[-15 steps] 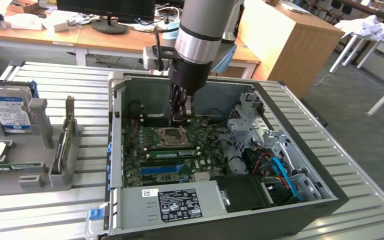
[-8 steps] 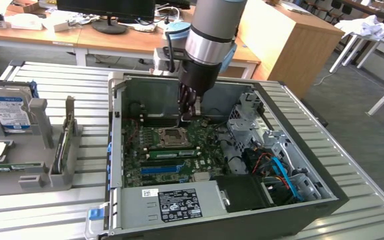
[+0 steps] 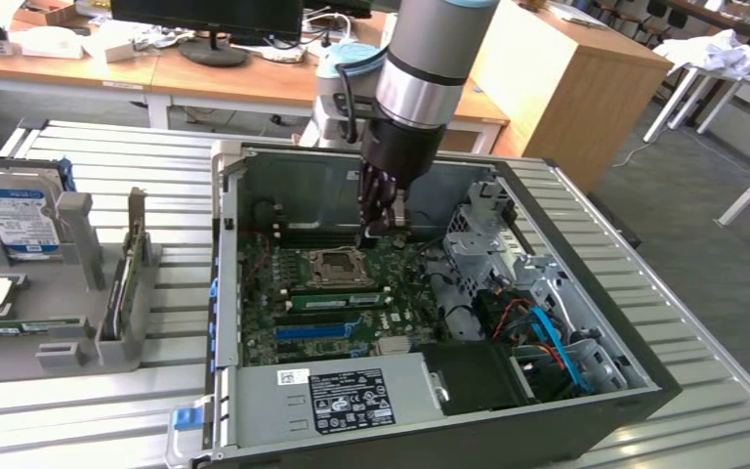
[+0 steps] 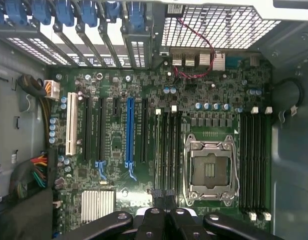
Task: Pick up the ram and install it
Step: 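Press down the ram until it locks into place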
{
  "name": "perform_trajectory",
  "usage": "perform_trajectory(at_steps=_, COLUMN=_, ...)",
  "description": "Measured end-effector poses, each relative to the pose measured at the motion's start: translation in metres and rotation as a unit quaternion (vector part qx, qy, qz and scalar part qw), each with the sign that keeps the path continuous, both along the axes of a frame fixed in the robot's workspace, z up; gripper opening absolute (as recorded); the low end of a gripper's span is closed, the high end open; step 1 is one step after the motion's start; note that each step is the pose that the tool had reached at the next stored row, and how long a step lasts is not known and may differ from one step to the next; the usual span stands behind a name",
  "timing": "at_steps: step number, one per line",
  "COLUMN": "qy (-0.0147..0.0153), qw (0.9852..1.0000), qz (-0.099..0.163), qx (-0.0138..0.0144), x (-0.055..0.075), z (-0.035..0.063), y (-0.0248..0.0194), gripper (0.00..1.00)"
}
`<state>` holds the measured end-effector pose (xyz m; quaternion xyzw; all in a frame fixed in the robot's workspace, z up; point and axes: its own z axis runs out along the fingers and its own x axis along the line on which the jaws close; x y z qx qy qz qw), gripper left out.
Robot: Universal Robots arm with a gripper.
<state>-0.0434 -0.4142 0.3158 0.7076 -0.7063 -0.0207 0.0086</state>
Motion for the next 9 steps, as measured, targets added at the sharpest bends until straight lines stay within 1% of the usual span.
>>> perform_trajectory(at_steps=9, qy=0.0, qw=1.0, qz=0.0, qx=0.0, x=0.0, z=0.0, y=0.0, gripper=0.11)
